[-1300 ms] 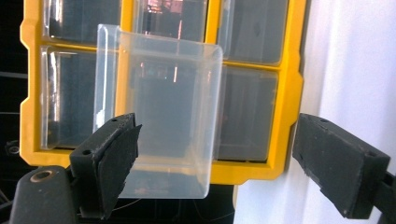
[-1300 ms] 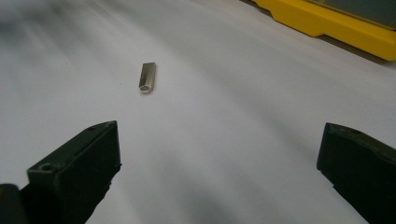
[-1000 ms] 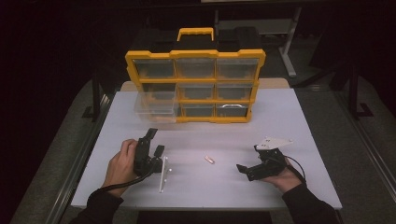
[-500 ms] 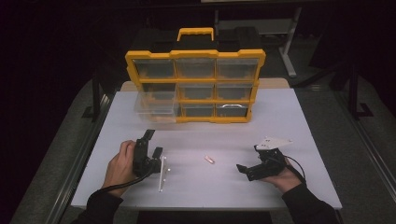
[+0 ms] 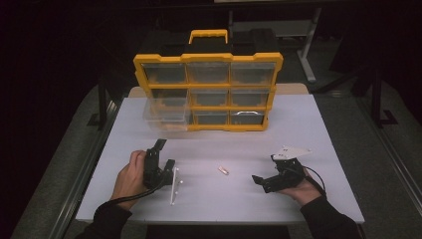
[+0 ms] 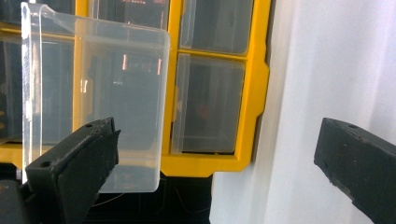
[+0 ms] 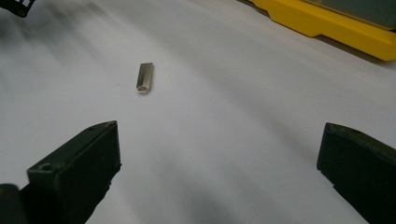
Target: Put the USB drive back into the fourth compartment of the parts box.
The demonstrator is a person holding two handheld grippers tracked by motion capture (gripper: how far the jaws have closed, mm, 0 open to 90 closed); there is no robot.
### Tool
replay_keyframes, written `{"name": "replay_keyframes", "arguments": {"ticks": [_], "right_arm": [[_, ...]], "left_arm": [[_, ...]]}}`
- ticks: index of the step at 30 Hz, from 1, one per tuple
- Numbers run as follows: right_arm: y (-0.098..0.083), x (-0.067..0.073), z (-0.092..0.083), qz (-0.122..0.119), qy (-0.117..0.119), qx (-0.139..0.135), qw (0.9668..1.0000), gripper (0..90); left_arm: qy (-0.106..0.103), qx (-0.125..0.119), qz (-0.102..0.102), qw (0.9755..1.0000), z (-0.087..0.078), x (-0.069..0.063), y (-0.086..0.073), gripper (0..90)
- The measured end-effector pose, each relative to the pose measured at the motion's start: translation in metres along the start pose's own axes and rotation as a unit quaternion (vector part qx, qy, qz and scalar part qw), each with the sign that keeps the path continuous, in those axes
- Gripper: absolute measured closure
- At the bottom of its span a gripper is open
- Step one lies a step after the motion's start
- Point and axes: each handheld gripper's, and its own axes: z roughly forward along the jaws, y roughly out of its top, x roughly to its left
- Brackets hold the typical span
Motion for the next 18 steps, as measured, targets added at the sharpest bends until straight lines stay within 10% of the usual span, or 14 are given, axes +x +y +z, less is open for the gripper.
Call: {"name": "replay_keyframes", "arguments": {"ticks": [18], "right_arm": [[0.0000,0.0002,0.0000,0.000,0.000,0.000,1.0000,0.0]], "left_arm": [[-0.025,-0.010,-0.042,0.9988,0.0015,-0.0009,-0.0002,0.5]]}}
